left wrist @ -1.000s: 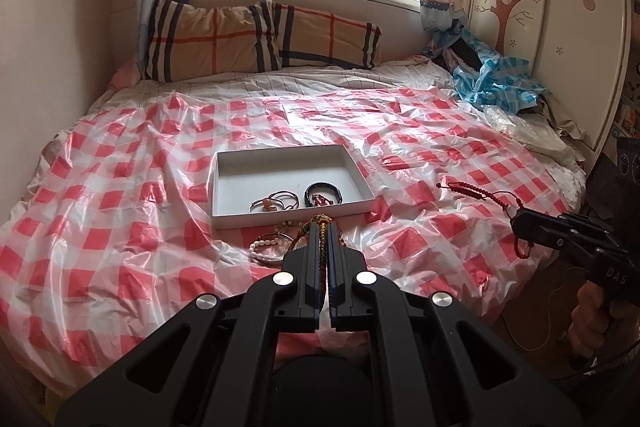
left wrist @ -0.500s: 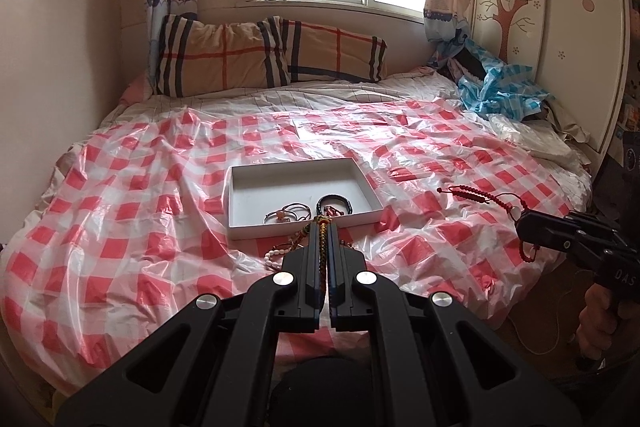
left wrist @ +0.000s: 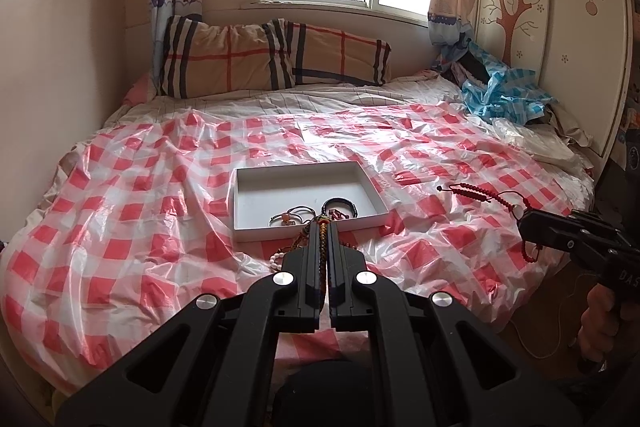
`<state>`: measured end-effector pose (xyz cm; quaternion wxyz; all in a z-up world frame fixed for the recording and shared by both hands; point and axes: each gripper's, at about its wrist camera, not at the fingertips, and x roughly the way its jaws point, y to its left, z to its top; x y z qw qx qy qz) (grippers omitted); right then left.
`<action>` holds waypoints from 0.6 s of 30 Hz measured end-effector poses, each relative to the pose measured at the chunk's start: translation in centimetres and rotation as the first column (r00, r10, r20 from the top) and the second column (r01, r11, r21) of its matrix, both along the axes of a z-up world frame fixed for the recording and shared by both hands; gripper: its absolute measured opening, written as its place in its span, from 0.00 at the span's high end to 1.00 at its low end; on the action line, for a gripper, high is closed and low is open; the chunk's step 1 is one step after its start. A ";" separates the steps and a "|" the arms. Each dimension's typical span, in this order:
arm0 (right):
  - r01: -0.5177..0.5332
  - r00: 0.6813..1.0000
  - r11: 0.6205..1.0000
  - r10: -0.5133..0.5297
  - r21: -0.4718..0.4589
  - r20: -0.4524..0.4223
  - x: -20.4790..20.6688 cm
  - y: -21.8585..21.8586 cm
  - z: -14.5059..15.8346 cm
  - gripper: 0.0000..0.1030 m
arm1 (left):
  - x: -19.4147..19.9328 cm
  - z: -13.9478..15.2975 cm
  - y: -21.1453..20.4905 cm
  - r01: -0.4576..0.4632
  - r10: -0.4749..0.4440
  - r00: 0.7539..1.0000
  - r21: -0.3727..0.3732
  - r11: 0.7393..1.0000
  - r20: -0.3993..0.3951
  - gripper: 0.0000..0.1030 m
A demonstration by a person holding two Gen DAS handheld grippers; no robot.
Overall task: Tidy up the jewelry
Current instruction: 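Lift both bracelets and carry them over the white tray with both tools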
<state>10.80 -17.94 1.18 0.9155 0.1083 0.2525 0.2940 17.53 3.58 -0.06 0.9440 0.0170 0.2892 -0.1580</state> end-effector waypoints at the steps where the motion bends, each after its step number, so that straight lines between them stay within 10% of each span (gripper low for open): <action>1: 0.000 1.000 1.000 0.000 0.000 0.001 0.1 0.0 0.0 0.96 | 0.0 0.0 0.0 0.000 0.000 1.000 0.000 1.000 0.000 0.97; 18: 0.025 0.999 1.000 -0.025 -0.015 -0.028 5.9 0.8 -2.2 0.96 | 6.0 -2.0 -0.4 -0.018 0.017 0.999 -0.024 1.000 -0.048 0.97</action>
